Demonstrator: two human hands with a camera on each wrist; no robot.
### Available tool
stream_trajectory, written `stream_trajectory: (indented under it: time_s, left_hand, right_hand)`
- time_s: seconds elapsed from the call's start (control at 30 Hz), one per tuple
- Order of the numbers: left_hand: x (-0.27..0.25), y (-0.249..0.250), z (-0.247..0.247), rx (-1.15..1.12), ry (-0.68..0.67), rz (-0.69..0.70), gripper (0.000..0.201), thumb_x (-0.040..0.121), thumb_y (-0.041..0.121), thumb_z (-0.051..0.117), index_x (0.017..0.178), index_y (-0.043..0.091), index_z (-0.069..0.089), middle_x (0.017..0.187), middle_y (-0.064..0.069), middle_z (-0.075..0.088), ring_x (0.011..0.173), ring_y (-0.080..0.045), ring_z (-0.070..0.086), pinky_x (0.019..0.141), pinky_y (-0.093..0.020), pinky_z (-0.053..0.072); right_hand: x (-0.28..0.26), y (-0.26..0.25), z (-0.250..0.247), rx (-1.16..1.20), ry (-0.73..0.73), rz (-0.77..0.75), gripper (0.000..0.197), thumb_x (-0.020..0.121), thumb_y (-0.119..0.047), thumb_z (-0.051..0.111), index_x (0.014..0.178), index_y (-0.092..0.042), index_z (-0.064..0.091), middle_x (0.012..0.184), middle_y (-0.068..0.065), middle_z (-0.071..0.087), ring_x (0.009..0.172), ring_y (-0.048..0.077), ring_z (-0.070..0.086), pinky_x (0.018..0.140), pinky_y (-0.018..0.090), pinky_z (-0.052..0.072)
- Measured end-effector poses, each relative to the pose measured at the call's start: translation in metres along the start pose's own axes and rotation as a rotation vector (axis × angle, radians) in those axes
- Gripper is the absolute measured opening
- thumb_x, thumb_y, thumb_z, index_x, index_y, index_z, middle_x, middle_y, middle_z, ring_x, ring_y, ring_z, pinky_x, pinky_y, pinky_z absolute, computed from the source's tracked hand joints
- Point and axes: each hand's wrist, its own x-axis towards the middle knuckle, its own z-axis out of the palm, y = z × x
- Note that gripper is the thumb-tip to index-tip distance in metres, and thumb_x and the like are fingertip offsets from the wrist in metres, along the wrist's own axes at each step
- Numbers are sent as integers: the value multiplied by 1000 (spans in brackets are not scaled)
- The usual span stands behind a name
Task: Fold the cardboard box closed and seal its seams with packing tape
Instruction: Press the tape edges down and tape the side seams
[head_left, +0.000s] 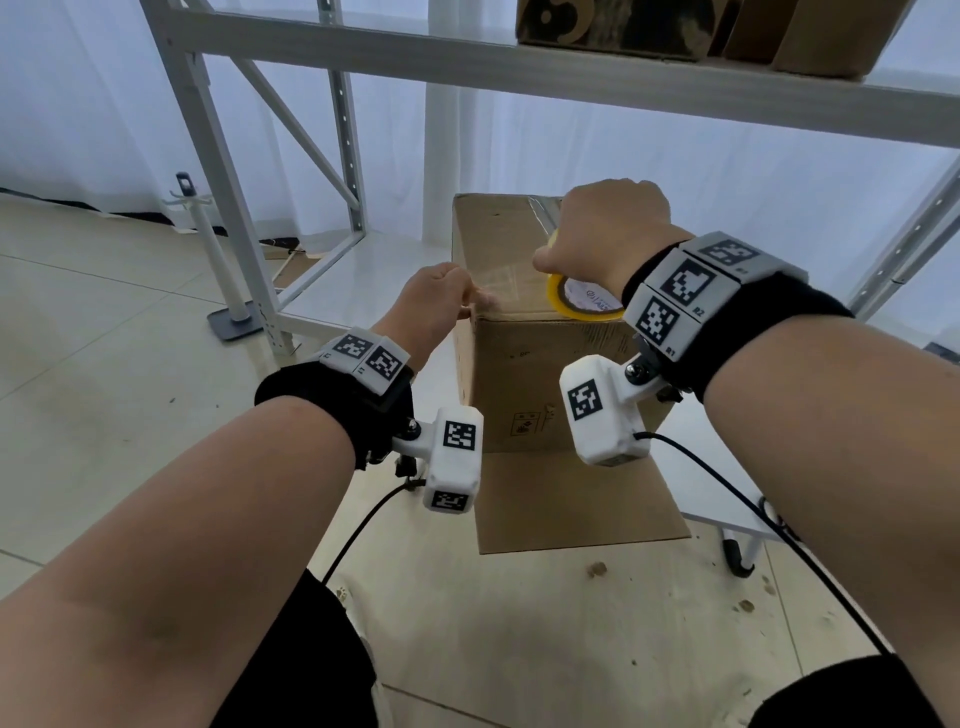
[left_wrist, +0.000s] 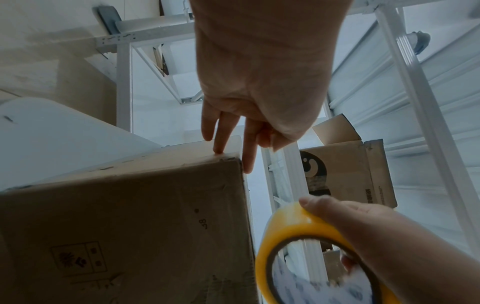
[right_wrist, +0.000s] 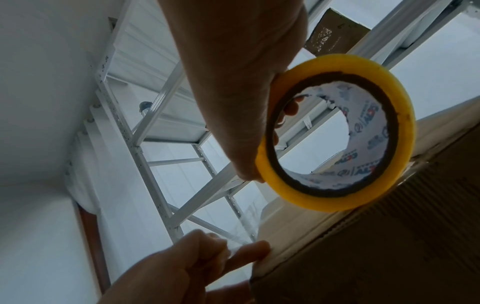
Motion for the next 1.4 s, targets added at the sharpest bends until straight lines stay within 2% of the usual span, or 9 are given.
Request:
stream_trajectory:
  time_s: [0.1, 0.23, 0.43, 0.57, 0.67, 0.83, 1.0, 1.13, 1.4]
  left_hand:
    - [-2, 1, -3, -59, -15, -20, 23, 95, 7, 33, 76, 10, 46, 77, 1, 63, 68, -3, 60, 56, -11, 46]
    - [-2, -7, -9, -118, -22, -61, 24, 93, 8, 38, 71, 11, 47, 87, -7, 62, 88, -18, 62, 86, -32, 49]
    - [-6, -14, -10, -179, -22, -75, 22, 91, 4, 43, 72, 2, 53, 101, -16, 67, 91, -22, 64, 81, -33, 56]
    - [-6, -19, -8, -231, 21, -160, 16, 91, 9, 49, 82, 0, 60, 90, -13, 65, 92, -24, 68, 84, -36, 56]
    - [-7, -22, -10, -176, 24, -118, 22, 94, 20, 56, 92, 0, 62, 91, -10, 67, 91, -21, 69, 81, -32, 57]
    - [-7, -23, -10, -99, 32, -70, 26, 93, 27, 58, 89, 1, 62, 91, -10, 68, 86, -18, 70, 76, -28, 58]
    - [-7, -24, -13, -129, 38, -57, 22, 94, 23, 56, 83, 5, 60, 87, -10, 68, 83, -19, 70, 74, -28, 57]
    - [-9, -26, -15, -99, 30, -51, 23, 94, 23, 56, 84, 4, 62, 88, -12, 69, 83, -19, 70, 76, -29, 58]
    - [-6, -24, -8, -113, 52, -3, 21, 93, 23, 58, 86, 3, 56, 80, -9, 63, 80, -20, 72, 73, -28, 58]
  right_hand:
    - [0, 0, -1, -65, -26, 0, 42, 88, -49, 53, 68, -13, 43, 66, 2, 43, 77, 26, 45, 82, 37, 33]
    - [-1, 1, 4, -24, 5, -60, 52, 86, -56, 51, 111, -11, 50, 90, 5, 54, 97, 30, 54, 90, 41, 36]
    - [-2, 5, 7, 239, 78, -133, 22, 86, -30, 50, 93, -14, 63, 94, 5, 58, 92, 25, 54, 84, 37, 42]
    - [-5, -2, 5, 178, 85, -93, 32, 88, -43, 55, 114, -28, 64, 119, 6, 53, 114, 28, 47, 94, 45, 37]
    - [-11, 0, 9, 279, 105, 21, 49, 85, -53, 55, 121, -20, 53, 121, 8, 50, 114, 30, 47, 93, 44, 38]
    - [-18, 15, 14, 600, 132, 110, 37, 95, -33, 41, 125, -17, 57, 131, 7, 50, 121, 25, 44, 92, 36, 36]
    - [-17, 17, 18, 683, 181, 177, 58, 81, -52, 65, 125, -20, 45, 127, 6, 41, 111, 21, 47, 83, 30, 40]
    - [-21, 16, 29, 868, 130, 323, 79, 75, -66, 64, 134, -19, 39, 132, 8, 43, 119, 24, 45, 88, 31, 36]
    - [-26, 23, 33, 968, 133, 372, 77, 78, -65, 62, 136, -20, 39, 132, 5, 49, 120, 24, 46, 91, 32, 38]
